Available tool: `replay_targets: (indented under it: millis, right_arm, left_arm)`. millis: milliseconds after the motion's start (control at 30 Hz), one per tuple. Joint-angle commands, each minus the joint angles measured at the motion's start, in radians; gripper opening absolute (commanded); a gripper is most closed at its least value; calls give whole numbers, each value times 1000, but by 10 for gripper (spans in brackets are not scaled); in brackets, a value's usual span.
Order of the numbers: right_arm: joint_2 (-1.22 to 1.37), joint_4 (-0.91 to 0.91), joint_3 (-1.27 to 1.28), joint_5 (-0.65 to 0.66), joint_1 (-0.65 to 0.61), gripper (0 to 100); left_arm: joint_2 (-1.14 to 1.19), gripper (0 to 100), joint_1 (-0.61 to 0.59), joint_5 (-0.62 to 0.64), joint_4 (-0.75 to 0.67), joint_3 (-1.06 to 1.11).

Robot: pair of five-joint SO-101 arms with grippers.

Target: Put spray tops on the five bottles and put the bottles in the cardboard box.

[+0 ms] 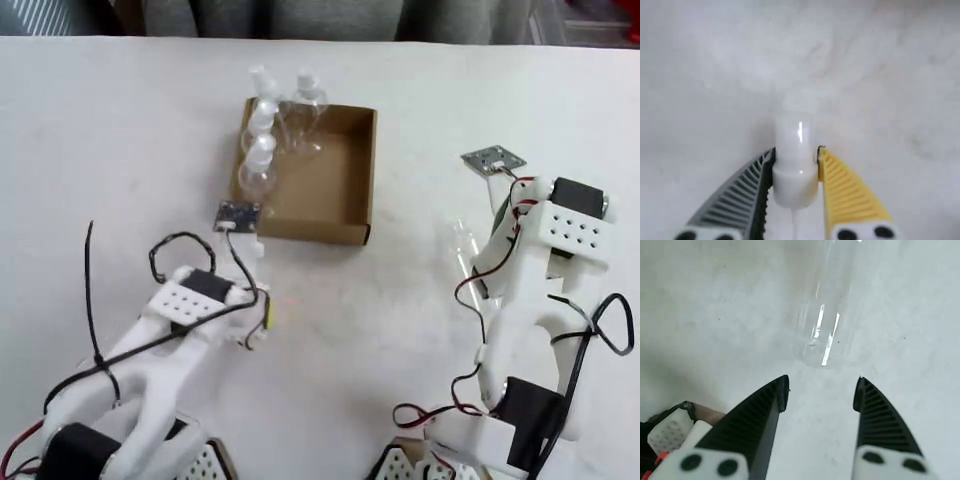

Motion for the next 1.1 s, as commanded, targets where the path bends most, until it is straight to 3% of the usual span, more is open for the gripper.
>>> replay_targets:
  millis: [0,300,500,767,1067]
  right_arm:
    - [-2,5,-140,2,5,186]
    - [-2,-19,-95,0,-27,196]
    - [-2,-133,0,-71,-97,331]
    - [10,-314,130,-77,-133,346]
    - [321,-420,23,-77,-140,345]
  left_arm:
    - [-76,22,-91,-118,23,-17]
    - [-76,21,-133,-137,21,-18]
    - [-76,21,-136,-137,21,-18]
    - [-76,21,-137,-137,21,-18]
    - [-77,21,-137,-137,-29,3]
